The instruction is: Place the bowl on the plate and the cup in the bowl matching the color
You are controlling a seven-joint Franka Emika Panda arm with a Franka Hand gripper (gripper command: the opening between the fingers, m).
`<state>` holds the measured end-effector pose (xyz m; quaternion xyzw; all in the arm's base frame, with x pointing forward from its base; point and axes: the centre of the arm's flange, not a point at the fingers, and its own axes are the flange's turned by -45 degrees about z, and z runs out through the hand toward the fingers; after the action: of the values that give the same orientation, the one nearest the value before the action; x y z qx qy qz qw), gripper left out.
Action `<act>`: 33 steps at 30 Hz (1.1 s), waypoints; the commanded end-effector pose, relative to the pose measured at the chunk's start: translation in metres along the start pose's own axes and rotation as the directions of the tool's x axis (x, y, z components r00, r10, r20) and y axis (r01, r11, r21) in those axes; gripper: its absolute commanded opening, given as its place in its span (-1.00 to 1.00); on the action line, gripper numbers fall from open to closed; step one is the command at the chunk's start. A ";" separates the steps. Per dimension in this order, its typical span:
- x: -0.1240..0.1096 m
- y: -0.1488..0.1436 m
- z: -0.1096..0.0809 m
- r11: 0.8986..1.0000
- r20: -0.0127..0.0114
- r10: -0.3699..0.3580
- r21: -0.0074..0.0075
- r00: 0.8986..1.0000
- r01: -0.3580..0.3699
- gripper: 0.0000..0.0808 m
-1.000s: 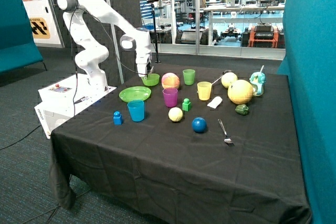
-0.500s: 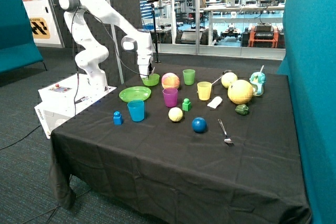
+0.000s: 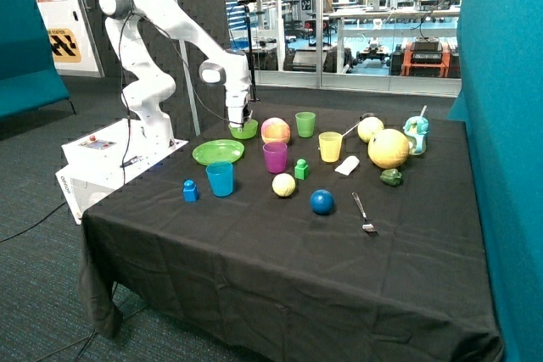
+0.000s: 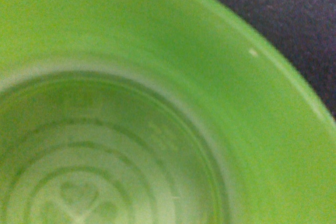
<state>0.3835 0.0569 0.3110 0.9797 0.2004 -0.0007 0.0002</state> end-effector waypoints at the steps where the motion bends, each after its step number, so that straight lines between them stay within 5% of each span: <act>1: 0.001 -0.005 0.006 1.000 -0.001 -0.006 0.000 1.000 0.006 0.47; 14: 0.001 -0.003 0.012 1.000 -0.001 0.003 0.000 1.000 -0.003 0.14; 16: 0.001 -0.003 0.012 1.000 -0.001 0.006 0.000 1.000 -0.006 -0.06; 19: 0.003 -0.003 0.012 1.000 -0.001 0.009 0.000 1.000 -0.009 -0.79; 21: 0.004 -0.004 0.012 1.000 -0.001 0.005 0.000 1.000 -0.005 -0.95; 33: 0.007 -0.009 0.015 1.000 -0.001 0.002 0.000 1.000 -0.002 -1.00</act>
<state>0.3847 0.0649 0.2976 0.9799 0.1993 0.0005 0.0000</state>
